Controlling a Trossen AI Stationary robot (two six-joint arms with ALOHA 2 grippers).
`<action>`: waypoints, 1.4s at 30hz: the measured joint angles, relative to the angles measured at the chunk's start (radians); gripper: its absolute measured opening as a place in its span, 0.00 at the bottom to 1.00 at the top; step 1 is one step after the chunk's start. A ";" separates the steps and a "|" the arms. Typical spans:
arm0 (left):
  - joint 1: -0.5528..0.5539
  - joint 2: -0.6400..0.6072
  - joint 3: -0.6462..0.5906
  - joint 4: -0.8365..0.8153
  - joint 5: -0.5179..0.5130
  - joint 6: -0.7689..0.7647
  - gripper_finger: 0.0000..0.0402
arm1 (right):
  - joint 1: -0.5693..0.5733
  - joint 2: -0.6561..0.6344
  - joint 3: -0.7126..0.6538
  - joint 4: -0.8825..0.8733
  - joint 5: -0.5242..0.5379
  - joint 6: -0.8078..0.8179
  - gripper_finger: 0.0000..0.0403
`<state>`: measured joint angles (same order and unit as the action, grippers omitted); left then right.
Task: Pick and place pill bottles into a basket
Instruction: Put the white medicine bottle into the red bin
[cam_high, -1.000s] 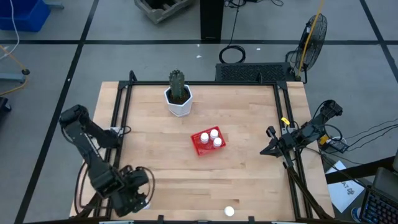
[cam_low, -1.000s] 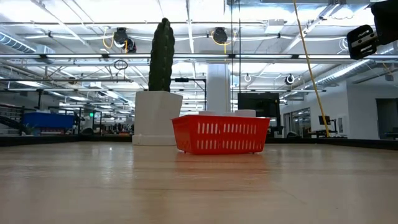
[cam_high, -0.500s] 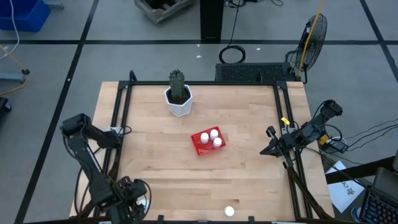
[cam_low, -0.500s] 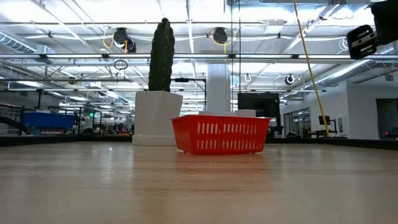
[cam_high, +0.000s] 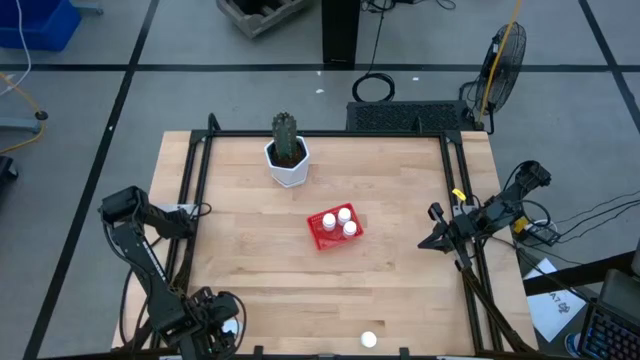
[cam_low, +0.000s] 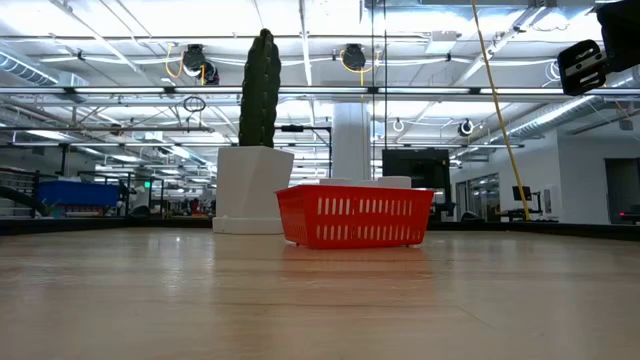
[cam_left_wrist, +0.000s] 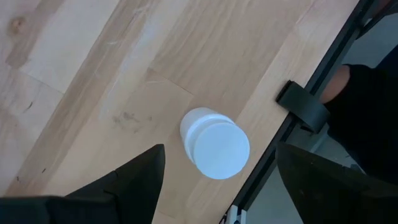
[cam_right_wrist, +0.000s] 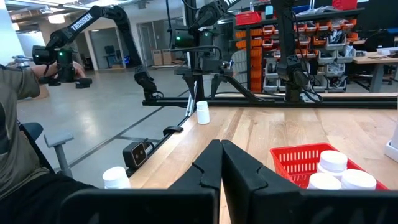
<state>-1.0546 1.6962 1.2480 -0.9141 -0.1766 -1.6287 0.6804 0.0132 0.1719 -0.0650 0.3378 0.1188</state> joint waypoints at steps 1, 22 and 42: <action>0.000 0.000 0.000 0.000 -0.002 0.000 0.78 | 0.000 0.000 0.000 0.000 0.000 0.000 0.00; 0.001 0.074 0.000 0.010 0.034 0.027 0.78 | 0.000 0.000 0.000 0.000 0.000 0.000 0.00; 0.022 0.074 0.000 0.007 0.046 0.048 0.75 | 0.000 0.000 0.000 0.000 0.000 0.000 0.00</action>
<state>-1.0325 1.7699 1.2476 -0.9070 -0.1306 -1.5805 0.6804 0.0132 0.1719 -0.0650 0.3378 0.1188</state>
